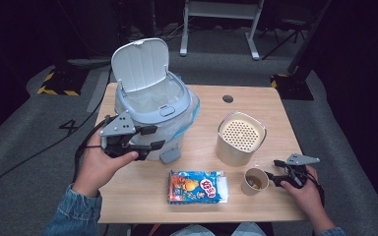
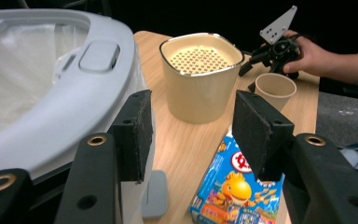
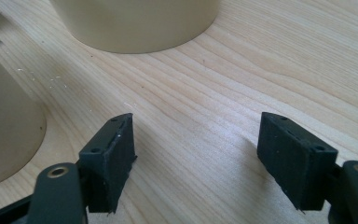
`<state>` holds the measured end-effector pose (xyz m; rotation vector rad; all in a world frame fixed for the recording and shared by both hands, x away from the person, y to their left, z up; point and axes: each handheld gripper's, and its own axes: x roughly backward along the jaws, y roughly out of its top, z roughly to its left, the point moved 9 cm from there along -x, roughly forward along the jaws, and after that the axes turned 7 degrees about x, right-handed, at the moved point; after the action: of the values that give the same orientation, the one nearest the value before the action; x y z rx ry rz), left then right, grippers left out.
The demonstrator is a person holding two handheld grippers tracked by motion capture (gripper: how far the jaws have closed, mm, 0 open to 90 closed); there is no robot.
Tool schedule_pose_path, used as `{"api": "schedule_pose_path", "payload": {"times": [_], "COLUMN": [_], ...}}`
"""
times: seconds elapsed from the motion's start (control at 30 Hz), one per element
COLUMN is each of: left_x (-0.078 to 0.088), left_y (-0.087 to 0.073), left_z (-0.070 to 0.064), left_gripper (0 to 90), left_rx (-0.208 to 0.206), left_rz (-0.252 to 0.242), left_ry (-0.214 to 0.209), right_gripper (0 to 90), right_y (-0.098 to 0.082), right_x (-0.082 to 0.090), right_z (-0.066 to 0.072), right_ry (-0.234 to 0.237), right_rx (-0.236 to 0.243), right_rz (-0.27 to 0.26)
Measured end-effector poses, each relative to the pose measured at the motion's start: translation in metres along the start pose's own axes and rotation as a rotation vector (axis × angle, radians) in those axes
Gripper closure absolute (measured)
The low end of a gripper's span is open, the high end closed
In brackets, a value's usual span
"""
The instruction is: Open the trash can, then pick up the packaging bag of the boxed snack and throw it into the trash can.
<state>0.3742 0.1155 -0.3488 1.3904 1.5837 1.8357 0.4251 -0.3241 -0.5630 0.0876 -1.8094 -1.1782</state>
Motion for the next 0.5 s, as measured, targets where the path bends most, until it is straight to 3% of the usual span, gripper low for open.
{"api": "schedule_pose_path", "payload": {"times": [0.23,0.27,0.3,0.4,0.5], "left_x": [0.004,0.005,0.005,0.004,0.000], "left_y": [-0.033,-0.045,-0.045,-0.066,-0.092], "left_z": [0.002,0.002,0.002,0.005,0.011], "left_gripper": [46.2,46.0,45.9,45.9,46.0], "left_rx": [0.004,0.008,0.008,0.021,0.042], "left_rz": [0.014,0.021,0.021,0.041,0.067], "left_ry": [0.012,0.012,0.012,0.021,0.029], "right_gripper": [27.6,27.7,27.7,28.2,35.1], "right_y": [0.000,0.000,0.000,0.001,0.003], "right_x": [0.000,0.000,0.000,-0.001,0.001], "right_z": [0.000,0.000,0.000,0.000,0.001], "right_ry": [0.001,0.000,0.000,-0.004,0.008], "right_rx": [-0.001,-0.001,-0.001,-0.004,0.012], "right_rz": [0.000,0.000,0.000,0.001,0.006]}}
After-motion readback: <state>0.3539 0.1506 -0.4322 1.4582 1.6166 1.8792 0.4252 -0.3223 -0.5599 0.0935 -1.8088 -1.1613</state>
